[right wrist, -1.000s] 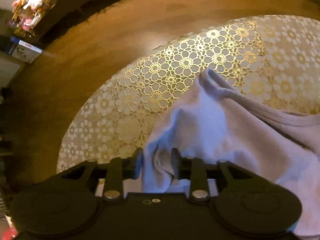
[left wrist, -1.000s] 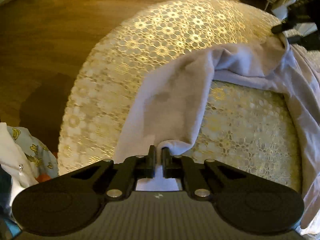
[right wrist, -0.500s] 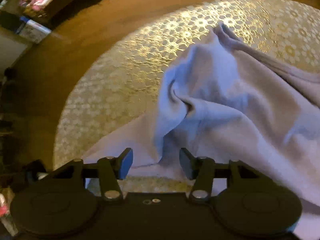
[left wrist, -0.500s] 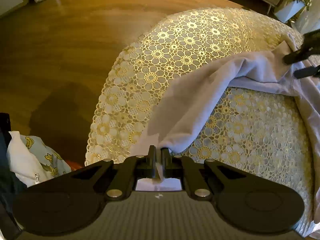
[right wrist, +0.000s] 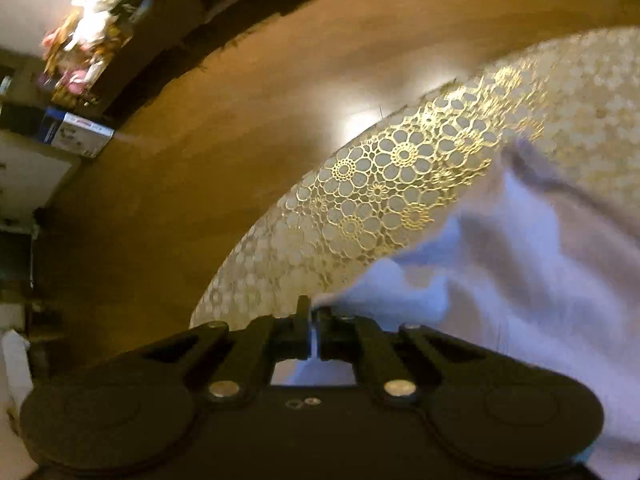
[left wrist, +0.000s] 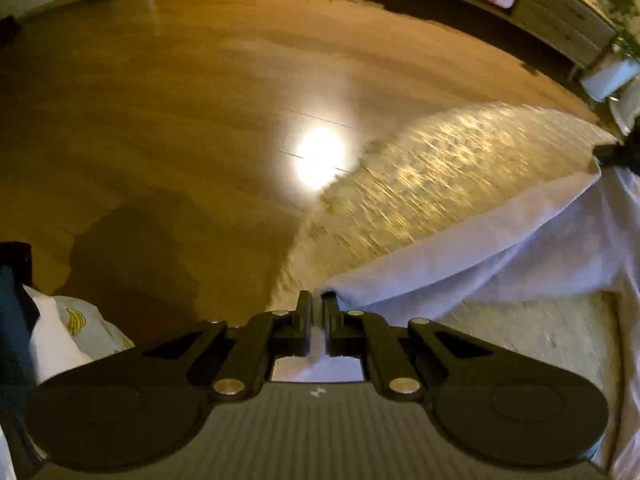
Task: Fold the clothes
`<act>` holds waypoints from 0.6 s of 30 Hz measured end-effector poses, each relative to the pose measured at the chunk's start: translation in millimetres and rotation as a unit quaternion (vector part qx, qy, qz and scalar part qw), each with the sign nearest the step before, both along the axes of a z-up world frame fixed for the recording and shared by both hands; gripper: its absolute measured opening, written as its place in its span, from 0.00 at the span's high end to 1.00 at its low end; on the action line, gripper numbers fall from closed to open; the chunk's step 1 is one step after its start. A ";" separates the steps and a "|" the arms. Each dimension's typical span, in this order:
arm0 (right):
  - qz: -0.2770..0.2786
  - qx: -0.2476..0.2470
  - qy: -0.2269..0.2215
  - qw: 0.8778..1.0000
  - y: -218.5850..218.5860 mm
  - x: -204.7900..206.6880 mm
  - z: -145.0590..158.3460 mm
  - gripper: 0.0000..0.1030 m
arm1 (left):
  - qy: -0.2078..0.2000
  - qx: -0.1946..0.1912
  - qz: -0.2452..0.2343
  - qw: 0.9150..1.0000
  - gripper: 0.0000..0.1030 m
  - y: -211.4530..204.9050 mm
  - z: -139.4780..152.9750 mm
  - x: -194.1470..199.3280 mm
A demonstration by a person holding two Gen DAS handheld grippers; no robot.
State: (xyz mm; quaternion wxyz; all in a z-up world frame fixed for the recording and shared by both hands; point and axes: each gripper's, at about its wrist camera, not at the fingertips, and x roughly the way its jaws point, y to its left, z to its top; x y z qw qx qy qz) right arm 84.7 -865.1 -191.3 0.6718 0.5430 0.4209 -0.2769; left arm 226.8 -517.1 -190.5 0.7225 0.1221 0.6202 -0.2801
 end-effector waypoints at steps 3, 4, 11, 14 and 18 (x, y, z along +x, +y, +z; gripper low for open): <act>-0.017 0.026 -0.003 1.000 -3.7 -1.0 -15.4 0.00 | 0.038 -0.008 0.022 0.999 0.96 2.8 -10.1 20.9; -0.023 0.035 -0.004 0.999 -4.9 -1.3 -20.6 0.00 | 0.048 -0.019 0.029 0.998 0.95 6.8 -9.3 25.0; 0.103 -0.014 -0.010 0.995 35.5 6.1 2.5 0.00 | 0.049 -0.059 0.041 0.996 0.40 41.6 8.9 22.8; 0.139 -0.004 -0.007 0.990 50.2 22.6 -1.9 0.00 | 0.009 -0.058 0.012 0.998 0.26 50.6 17.6 -2.3; 0.146 0.031 -0.001 0.989 56.4 54.8 -19.2 0.00 | -0.009 -0.041 -0.073 0.996 0.26 39.2 14.1 -38.4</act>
